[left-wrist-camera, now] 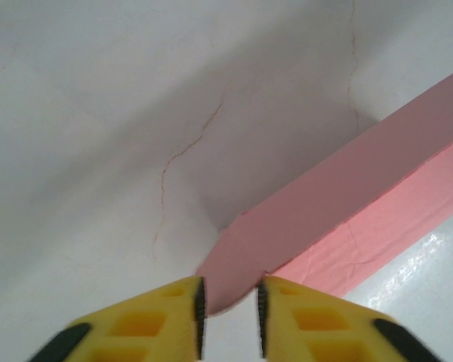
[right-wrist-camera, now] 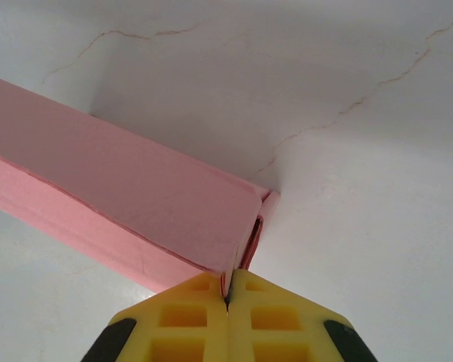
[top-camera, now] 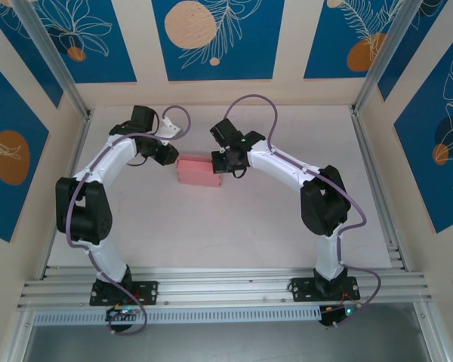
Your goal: Fold the paper box
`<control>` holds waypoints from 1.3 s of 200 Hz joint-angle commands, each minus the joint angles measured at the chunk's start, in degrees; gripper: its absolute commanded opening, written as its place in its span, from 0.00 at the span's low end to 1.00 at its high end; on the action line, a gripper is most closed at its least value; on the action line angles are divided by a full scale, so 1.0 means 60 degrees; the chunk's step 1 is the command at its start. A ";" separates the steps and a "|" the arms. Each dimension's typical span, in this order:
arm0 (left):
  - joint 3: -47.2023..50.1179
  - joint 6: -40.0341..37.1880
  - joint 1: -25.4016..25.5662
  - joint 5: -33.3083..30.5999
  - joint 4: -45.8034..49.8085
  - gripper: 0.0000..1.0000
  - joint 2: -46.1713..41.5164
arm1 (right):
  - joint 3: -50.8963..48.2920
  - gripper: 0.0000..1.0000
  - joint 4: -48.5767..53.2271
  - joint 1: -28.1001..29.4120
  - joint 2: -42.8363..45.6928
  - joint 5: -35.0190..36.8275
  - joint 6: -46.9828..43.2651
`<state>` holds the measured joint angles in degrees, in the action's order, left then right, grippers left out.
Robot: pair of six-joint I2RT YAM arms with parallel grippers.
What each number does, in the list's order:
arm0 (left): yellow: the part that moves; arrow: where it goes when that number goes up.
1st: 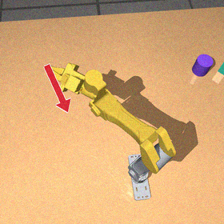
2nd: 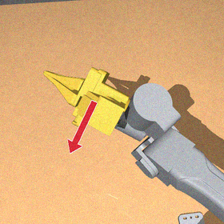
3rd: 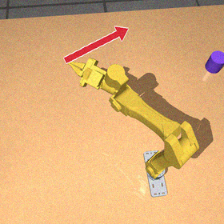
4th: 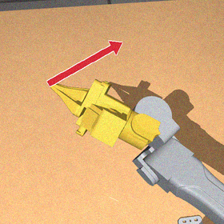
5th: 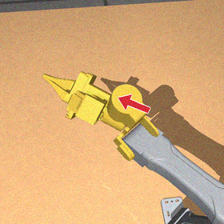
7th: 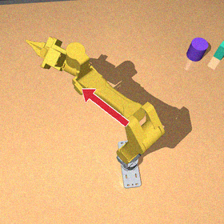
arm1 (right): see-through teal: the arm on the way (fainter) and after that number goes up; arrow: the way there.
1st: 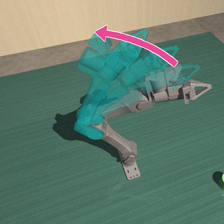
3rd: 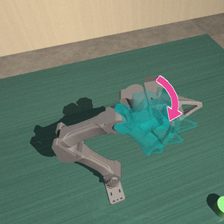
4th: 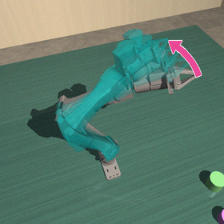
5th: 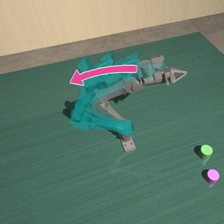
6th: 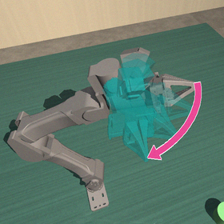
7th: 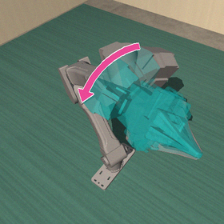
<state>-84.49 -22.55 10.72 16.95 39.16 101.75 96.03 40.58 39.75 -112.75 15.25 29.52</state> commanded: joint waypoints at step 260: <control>-0.0770 0.0039 0.0249 -0.0291 0.0660 0.22 0.0667 | 0.0009 0.00 0.1112 0.0169 -0.0597 -0.0256 -0.0056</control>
<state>-87.61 -22.39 11.90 14.98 42.70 105.54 96.66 41.12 39.79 -113.21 15.25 29.50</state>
